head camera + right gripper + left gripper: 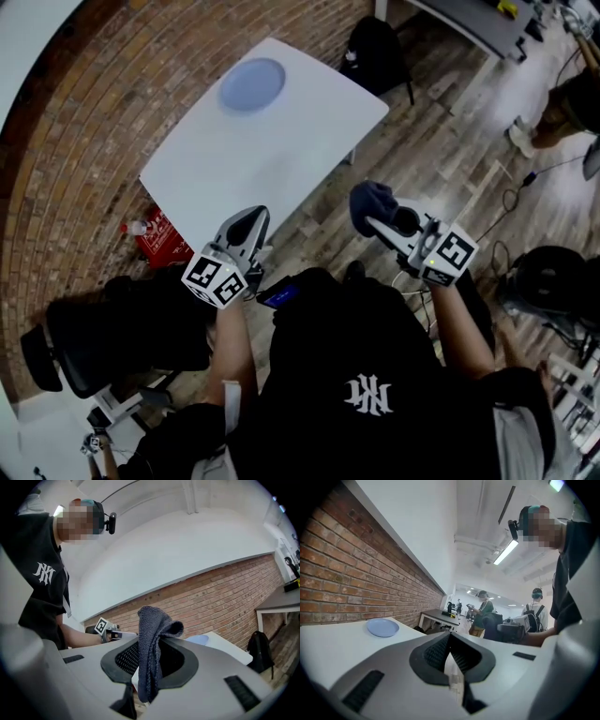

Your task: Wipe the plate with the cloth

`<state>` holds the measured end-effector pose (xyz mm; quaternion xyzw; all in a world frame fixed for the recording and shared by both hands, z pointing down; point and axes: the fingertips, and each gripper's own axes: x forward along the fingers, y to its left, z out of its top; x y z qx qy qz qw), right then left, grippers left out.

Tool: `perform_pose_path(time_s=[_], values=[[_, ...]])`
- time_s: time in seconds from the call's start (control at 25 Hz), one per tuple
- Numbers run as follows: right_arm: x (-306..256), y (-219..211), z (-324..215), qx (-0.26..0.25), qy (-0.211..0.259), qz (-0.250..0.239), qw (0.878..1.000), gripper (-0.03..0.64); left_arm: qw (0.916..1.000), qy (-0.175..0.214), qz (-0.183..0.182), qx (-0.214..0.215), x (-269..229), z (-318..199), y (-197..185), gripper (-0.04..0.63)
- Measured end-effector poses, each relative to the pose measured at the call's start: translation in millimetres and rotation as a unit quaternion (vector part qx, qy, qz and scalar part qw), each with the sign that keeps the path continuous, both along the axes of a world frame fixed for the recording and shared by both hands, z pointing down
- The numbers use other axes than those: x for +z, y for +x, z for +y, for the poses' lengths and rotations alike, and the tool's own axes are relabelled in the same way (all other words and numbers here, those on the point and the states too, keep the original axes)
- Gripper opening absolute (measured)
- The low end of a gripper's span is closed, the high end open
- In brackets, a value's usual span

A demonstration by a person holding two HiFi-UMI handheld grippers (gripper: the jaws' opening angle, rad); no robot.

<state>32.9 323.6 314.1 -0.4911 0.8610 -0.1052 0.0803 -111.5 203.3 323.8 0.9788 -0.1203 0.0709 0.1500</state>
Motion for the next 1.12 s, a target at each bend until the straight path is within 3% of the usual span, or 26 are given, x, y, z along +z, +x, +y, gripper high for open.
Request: perform_pose_path(time_s=[0.16,0.4,0.68,0.96,1.12], values=[[6,23,-14,0.008,-0.013,-0.025,1.000,0.087,0.9999,0.001,-0.003,-0.011,-3,-13,12,0.002],[11,41,-50,0.002,-0.016,-0.022,1.000,0.087,0.9996,-0.020,0.000,-0.021,12,-46,26,0.002],[24,66,-102,-0.003,-0.058,-0.013,0.998,0.087,0.9989,-0.039,0.008,-0.024,21,-110,59,0.002],[12,94,-191,-0.030,-0.067,0.017,0.997,0.087,0.9968,-0.065,0.030,-0.036,13,-176,73,0.002],[11,98,-247,-0.042,-0.080,0.024,0.996,0.087,0.9955,-0.071,0.021,-0.060,9,-216,66,0.002]])
